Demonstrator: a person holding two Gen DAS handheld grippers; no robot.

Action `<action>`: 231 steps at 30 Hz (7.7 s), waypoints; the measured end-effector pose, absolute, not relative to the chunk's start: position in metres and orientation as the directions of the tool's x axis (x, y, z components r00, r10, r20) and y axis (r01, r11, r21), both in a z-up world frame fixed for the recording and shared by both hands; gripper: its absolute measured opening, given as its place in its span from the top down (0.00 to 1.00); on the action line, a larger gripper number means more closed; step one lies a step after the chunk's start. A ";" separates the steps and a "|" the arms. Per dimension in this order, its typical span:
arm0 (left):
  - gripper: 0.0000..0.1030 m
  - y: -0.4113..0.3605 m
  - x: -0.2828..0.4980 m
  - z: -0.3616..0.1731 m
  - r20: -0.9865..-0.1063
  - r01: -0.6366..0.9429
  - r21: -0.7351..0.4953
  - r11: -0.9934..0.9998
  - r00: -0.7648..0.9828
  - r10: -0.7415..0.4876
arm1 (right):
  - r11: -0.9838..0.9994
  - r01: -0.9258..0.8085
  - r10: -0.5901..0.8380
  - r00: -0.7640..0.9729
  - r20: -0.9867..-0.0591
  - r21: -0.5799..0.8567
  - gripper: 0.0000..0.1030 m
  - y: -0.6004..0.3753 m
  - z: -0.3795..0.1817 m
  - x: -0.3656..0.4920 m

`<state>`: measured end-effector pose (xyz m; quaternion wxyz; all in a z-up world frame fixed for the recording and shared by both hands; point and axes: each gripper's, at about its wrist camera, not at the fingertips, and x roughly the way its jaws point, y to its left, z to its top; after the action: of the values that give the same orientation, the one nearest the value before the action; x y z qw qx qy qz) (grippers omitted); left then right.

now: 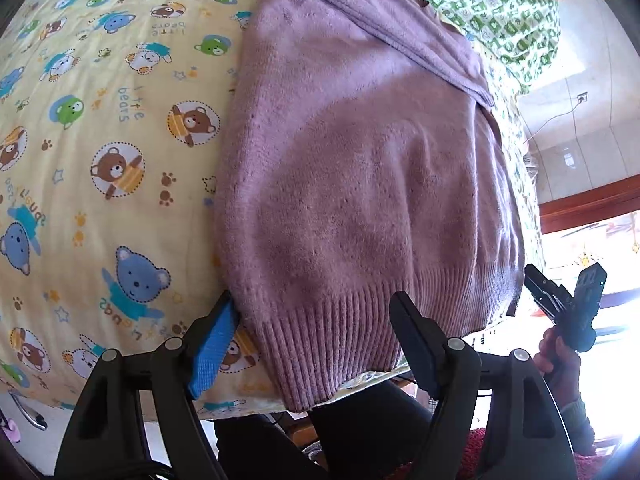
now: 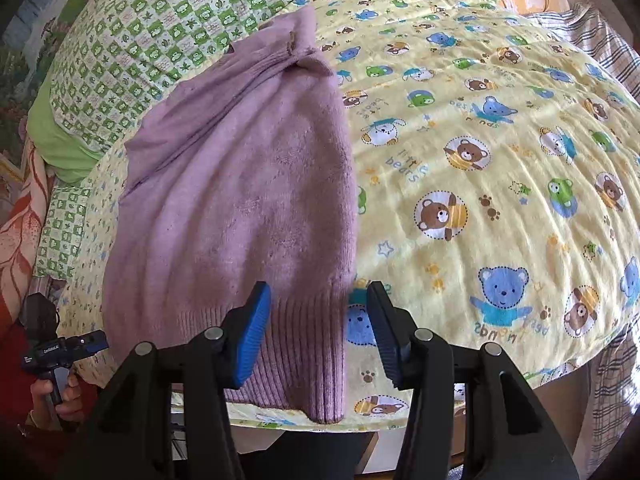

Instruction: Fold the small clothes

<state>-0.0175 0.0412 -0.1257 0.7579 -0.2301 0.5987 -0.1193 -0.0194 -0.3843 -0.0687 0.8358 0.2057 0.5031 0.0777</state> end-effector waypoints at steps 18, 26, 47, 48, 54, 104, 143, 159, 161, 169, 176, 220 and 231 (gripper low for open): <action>0.51 0.027 -0.009 -0.139 -0.817 -0.082 -0.544 0.835 0.279 -0.504 | 0.823 0.037 0.476 0.499 -0.724 0.567 0.53 -0.373 -0.090 -0.026; 0.92 0.029 -0.017 -0.129 -0.775 0.050 -0.575 0.816 0.287 -0.563 | 0.827 0.043 0.460 0.522 -0.718 0.561 0.92 -0.387 -0.088 -0.043; 0.59 0.031 -0.005 -0.157 -0.745 -0.093 -0.658 0.747 0.221 -0.629 | 0.791 0.075 0.530 0.411 -0.742 0.607 0.85 -0.402 -0.099 -0.027; 0.66 0.026 -0.005 -0.154 -0.763 -0.062 -0.633 0.772 0.218 -0.608 | 0.790 0.074 0.535 0.405 -0.742 0.609 0.85 -0.402 -0.100 -0.026; 0.92 0.021 -0.013 -0.143 -0.776 0.036 -0.601 0.798 0.210 -0.594 | 0.790 0.022 0.564 0.365 -0.741 0.613 0.90 -0.406 -0.095 -0.028; 0.93 0.080 0.415 -0.069 -0.691 -0.064 -0.561 0.825 0.584 -0.425 | 0.773 -0.022 0.502 0.632 -0.591 0.634 0.91 -0.382 -0.037 0.387; 0.40 -0.027 0.387 -0.083 -0.772 0.168 -0.393 0.904 0.474 -0.424 | 0.755 -0.521 0.612 0.343 -0.713 0.398 0.51 -0.242 -0.065 0.344; 0.38 0.079 0.375 -0.062 -0.744 -0.126 -0.431 0.894 0.610 -0.273 | 0.852 -0.027 0.397 0.684 -0.612 0.523 0.49 -0.371 -0.047 0.390; 0.37 0.076 0.346 -0.066 -0.758 -0.127 -0.426 0.896 0.591 -0.277 | 0.850 -0.045 0.411 0.680 -0.607 0.526 0.45 -0.372 -0.040 0.372; 0.33 0.079 0.242 -0.098 -0.809 -0.213 -0.439 0.873 0.516 -0.281 | 0.923 -0.021 0.299 0.667 -0.682 0.384 0.37 -0.397 -0.036 0.271; 0.27 0.084 0.228 -0.116 -0.820 -0.272 -0.466 0.842 0.490 -0.295 | 0.909 0.110 0.265 0.592 -0.761 0.402 0.36 -0.428 -0.073 0.218; 0.24 0.077 0.237 -0.139 -0.757 -0.553 -0.639 0.535 0.576 -0.308 | 0.909 -0.026 0.361 0.548 -0.755 0.415 0.63 -0.344 -0.049 0.234; 0.89 0.040 0.265 -0.090 -0.710 -0.326 -0.616 0.718 0.625 -0.325 | 0.894 -0.031 0.393 0.531 -0.751 0.446 0.63 -0.345 -0.052 0.237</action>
<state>0.2645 0.0398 -0.0901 0.8192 -0.3758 0.4332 0.0001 0.2375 -0.3445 -0.0520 0.8533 0.1934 0.4681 0.1243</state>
